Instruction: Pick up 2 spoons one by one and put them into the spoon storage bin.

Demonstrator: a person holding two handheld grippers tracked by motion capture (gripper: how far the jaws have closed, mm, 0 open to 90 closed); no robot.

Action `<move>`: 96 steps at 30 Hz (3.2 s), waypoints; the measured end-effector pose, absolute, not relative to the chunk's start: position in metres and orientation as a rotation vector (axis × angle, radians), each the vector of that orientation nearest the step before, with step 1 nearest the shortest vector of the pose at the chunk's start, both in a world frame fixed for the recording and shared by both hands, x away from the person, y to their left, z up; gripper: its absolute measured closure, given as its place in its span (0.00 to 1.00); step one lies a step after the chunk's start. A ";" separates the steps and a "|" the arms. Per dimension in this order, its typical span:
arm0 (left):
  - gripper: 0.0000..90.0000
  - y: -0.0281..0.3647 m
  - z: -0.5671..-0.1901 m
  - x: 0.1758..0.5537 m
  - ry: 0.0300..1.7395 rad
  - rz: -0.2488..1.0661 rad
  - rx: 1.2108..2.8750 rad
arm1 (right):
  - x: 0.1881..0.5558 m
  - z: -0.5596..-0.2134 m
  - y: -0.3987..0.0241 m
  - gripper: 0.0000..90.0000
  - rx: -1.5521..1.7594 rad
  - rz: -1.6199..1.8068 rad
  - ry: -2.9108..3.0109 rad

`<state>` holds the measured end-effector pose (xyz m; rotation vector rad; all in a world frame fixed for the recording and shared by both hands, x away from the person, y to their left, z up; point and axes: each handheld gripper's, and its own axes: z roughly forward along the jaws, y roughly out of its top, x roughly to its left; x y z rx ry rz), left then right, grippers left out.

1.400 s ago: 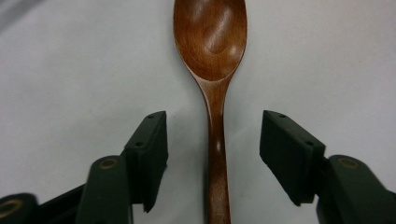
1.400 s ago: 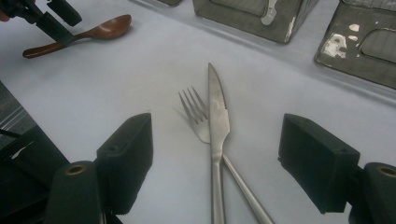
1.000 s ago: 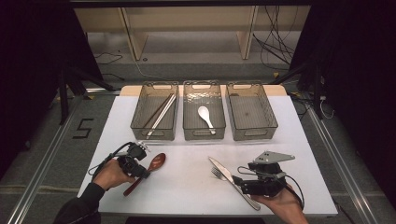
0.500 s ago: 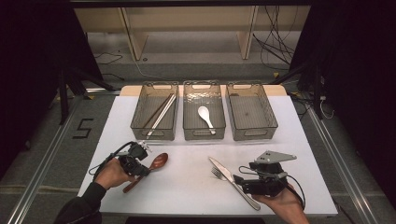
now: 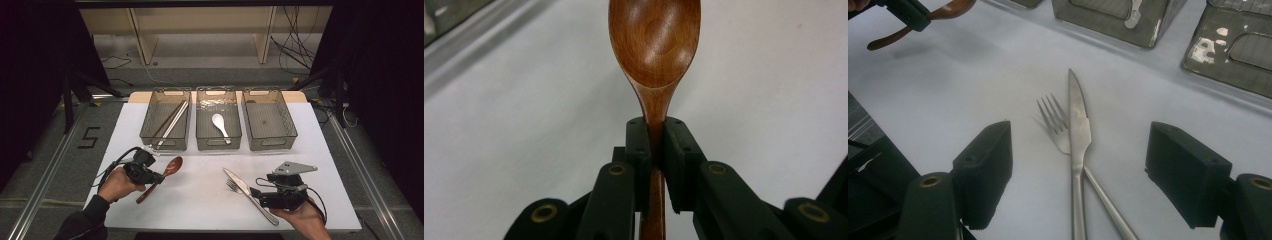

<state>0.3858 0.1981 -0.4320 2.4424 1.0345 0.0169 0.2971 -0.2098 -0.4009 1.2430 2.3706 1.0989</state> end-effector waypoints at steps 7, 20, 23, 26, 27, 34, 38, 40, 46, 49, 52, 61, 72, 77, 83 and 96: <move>0.90 0.192 -0.422 0.384 1.020 0.031 2.354 | 0.297 -0.400 -0.210 0.30 1.243 1.111 2.353; 0.90 0.184 -0.408 0.390 0.993 0.029 2.272 | 0.297 -0.400 -0.210 0.27 1.238 1.153 2.317; 0.90 0.180 -0.405 0.393 0.978 0.032 2.269 | 0.297 -0.401 -0.209 0.24 1.237 1.154 2.323; 0.90 0.173 -0.402 0.399 0.969 0.035 2.262 | 0.297 -0.400 -0.209 0.22 1.235 1.169 2.315; 0.90 0.171 -0.401 0.400 0.967 0.034 2.259 | 0.297 -0.400 -0.209 0.21 1.238 1.174 2.314; 0.90 0.155 -0.392 0.415 0.944 0.039 2.251 | 0.297 -0.399 -0.210 0.20 1.233 1.189 2.304; 0.90 0.148 -0.385 0.424 0.936 0.054 2.236 | 0.297 -0.399 -0.210 0.20 1.233 1.187 2.304; 0.90 0.145 -0.382 0.428 0.939 0.055 2.218 | 0.297 -0.399 -0.210 0.20 1.231 1.186 2.305; 0.90 0.136 -0.376 0.444 0.947 0.070 2.192 | 0.297 -0.400 -0.210 0.21 1.233 1.185 2.305; 0.90 0.132 -0.373 0.453 0.952 0.081 2.171 | 0.297 -0.400 -0.210 0.21 1.233 1.185 2.305; 0.90 0.126 -0.371 0.465 0.954 0.085 2.157 | 0.297 -0.400 -0.210 0.21 1.233 1.185 2.305; 0.90 0.110 -0.361 0.497 0.979 0.099 2.092 | 0.298 -0.400 -0.210 0.21 1.234 1.184 2.309; 0.90 0.094 -0.355 0.525 1.010 0.118 2.070 | 0.298 -0.400 -0.211 0.21 1.228 1.186 2.311; 0.90 0.091 -0.352 0.531 1.018 0.124 2.059 | 0.298 -0.400 -0.211 0.21 1.231 1.184 2.312; 0.90 0.084 -0.357 0.540 1.036 0.122 2.056 | 0.298 -0.401 -0.210 0.21 1.227 1.182 2.321; 0.90 0.071 -0.376 0.555 1.089 0.123 2.029 | 0.298 -0.401 -0.210 0.21 1.219 1.193 2.327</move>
